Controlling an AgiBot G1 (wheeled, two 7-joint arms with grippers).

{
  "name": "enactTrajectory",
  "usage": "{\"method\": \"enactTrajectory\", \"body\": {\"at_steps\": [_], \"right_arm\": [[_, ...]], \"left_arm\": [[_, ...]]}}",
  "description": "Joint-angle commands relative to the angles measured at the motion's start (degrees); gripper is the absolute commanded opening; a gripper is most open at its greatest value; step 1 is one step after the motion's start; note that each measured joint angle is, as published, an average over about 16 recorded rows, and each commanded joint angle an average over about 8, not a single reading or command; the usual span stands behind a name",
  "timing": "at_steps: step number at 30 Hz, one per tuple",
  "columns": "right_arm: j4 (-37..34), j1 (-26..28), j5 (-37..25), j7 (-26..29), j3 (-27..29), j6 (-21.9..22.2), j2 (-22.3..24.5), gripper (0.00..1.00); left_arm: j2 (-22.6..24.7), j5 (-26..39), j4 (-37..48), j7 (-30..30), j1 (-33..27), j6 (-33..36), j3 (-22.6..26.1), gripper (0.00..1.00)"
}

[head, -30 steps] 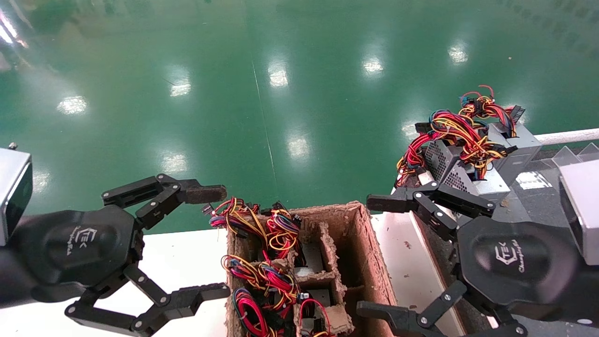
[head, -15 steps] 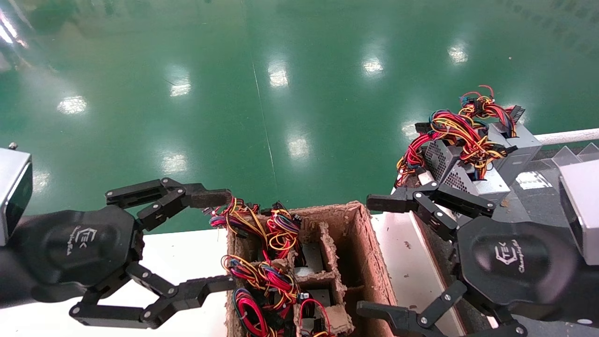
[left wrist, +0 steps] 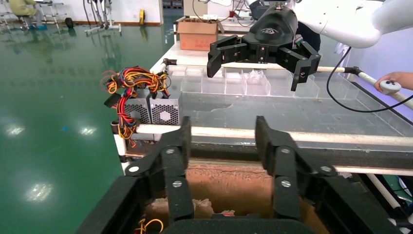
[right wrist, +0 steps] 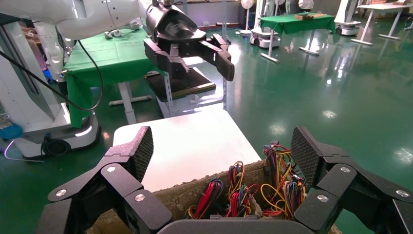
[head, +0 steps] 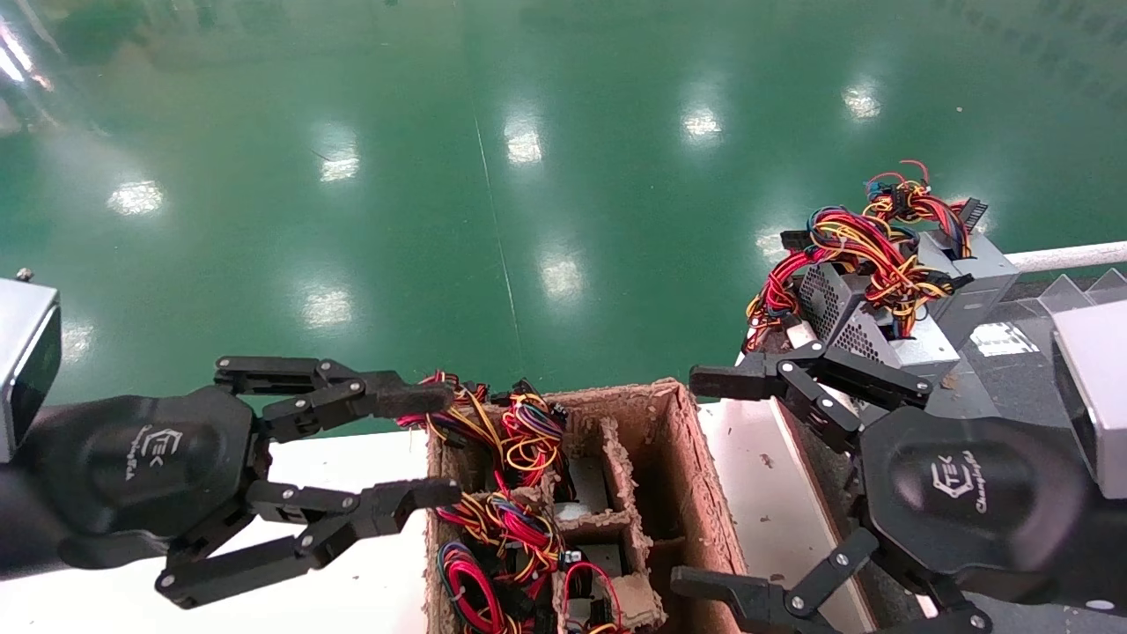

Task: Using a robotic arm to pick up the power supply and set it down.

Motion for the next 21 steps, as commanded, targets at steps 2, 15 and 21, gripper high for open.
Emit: {"method": "enactTrajectory", "body": {"at_steps": [2,15,21], "right_arm": [[0.00,0.00,0.00,0.00,0.00,0.00,0.00,1.00],[0.00,0.00,0.00,0.00,0.00,0.00,0.00,1.00],[0.00,0.00,0.00,0.00,0.00,0.00,0.00,1.00]], "left_arm": [[0.00,0.00,0.00,0.00,0.00,0.00,0.00,0.00],[0.00,0.00,0.00,0.00,0.00,0.00,0.00,0.00],[0.00,0.00,0.00,0.00,0.00,0.00,0.00,0.00]]}}
